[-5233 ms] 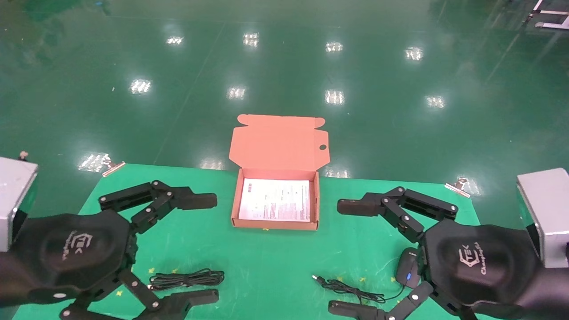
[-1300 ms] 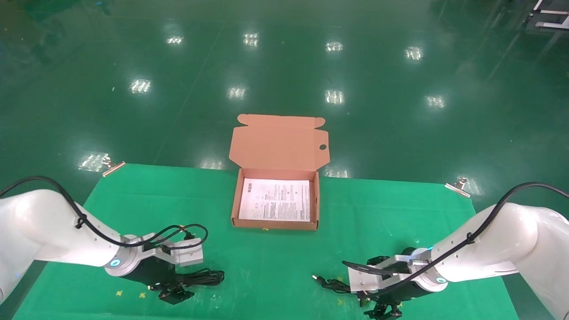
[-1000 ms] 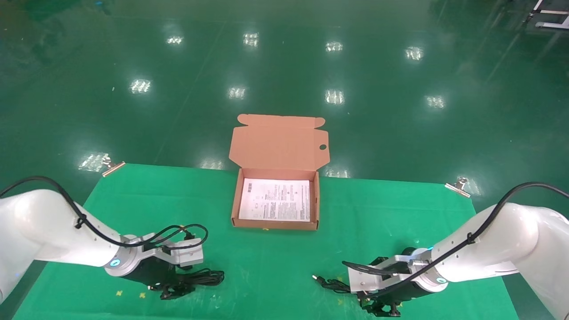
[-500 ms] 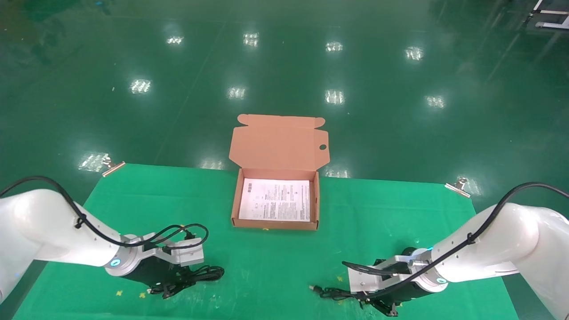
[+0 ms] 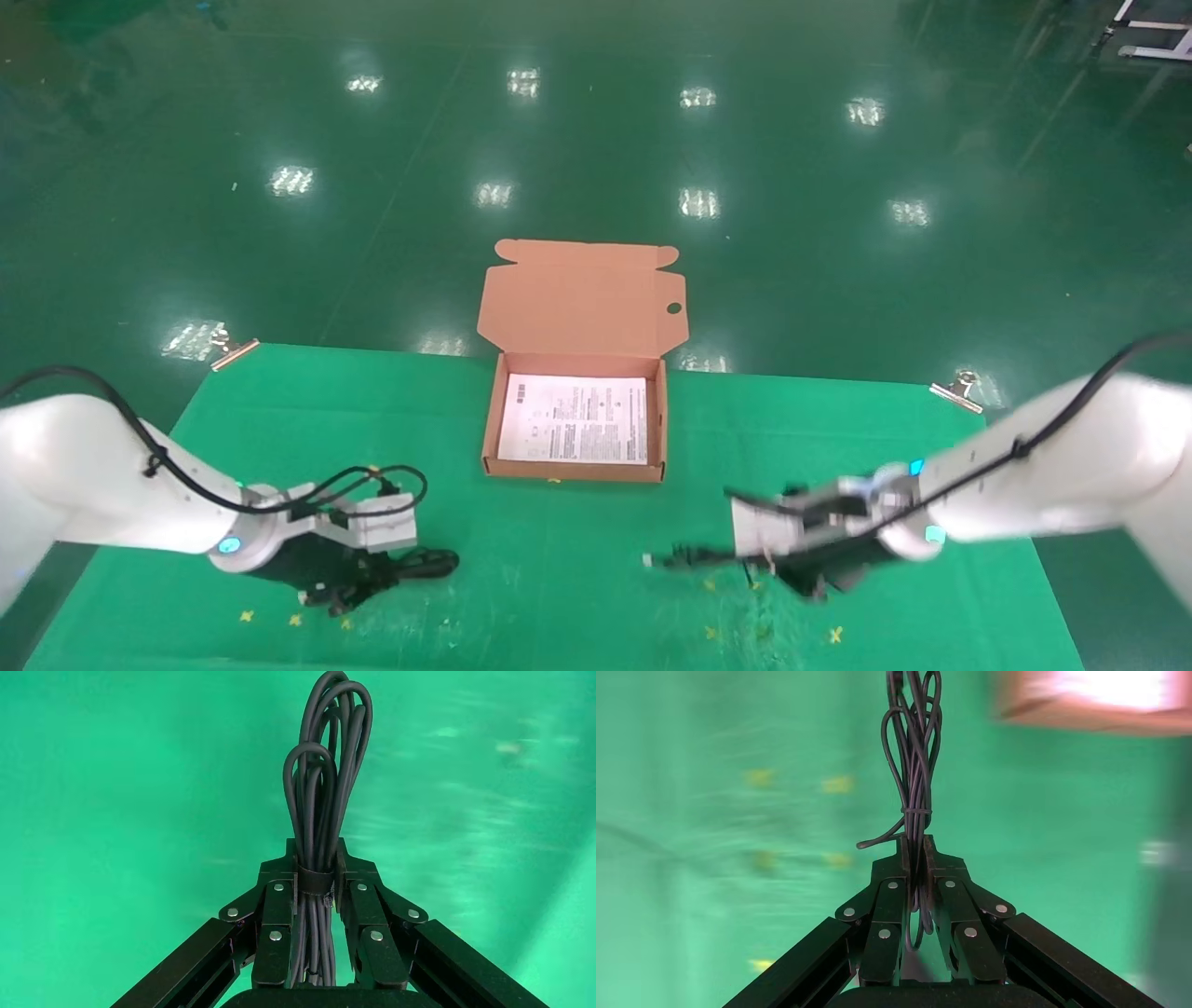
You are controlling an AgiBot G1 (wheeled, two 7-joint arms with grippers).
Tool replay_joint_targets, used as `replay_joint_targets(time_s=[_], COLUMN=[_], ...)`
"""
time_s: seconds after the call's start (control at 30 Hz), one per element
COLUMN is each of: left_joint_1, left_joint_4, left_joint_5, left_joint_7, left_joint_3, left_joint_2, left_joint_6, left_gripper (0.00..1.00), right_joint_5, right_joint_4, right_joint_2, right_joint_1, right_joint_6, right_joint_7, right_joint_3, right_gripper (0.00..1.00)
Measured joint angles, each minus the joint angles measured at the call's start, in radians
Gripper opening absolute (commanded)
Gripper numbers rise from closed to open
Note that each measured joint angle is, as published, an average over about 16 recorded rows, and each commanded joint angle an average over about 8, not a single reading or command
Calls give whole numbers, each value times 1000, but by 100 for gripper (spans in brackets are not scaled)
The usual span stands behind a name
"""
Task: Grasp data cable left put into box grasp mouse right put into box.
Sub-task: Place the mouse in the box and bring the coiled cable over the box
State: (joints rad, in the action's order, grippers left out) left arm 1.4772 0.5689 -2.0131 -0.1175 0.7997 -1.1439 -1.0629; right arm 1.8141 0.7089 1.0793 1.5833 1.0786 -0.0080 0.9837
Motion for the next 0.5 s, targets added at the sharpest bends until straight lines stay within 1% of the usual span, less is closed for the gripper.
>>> replay_joint_targets(time_s=[0.27,0.5], left_joint_1=[7,12], left_joint_4=[202,378], left_joint_5=[-15,-53], left_joint_7=[0,-30], left_joint_3=[-19,-33], left_joint_2=[65,103], left_joint_6=[62,111], left_gripper=[0,0], right_joint_5=[0,-29], right_joint_4=[44,17], right_joint_2=[-9,42], right_joint_1=[112,192], right_joint_6=[-73,-138], right_joint_7=[-15,-89], right_joint_3=[-46,-85], right_gripper=[0,0])
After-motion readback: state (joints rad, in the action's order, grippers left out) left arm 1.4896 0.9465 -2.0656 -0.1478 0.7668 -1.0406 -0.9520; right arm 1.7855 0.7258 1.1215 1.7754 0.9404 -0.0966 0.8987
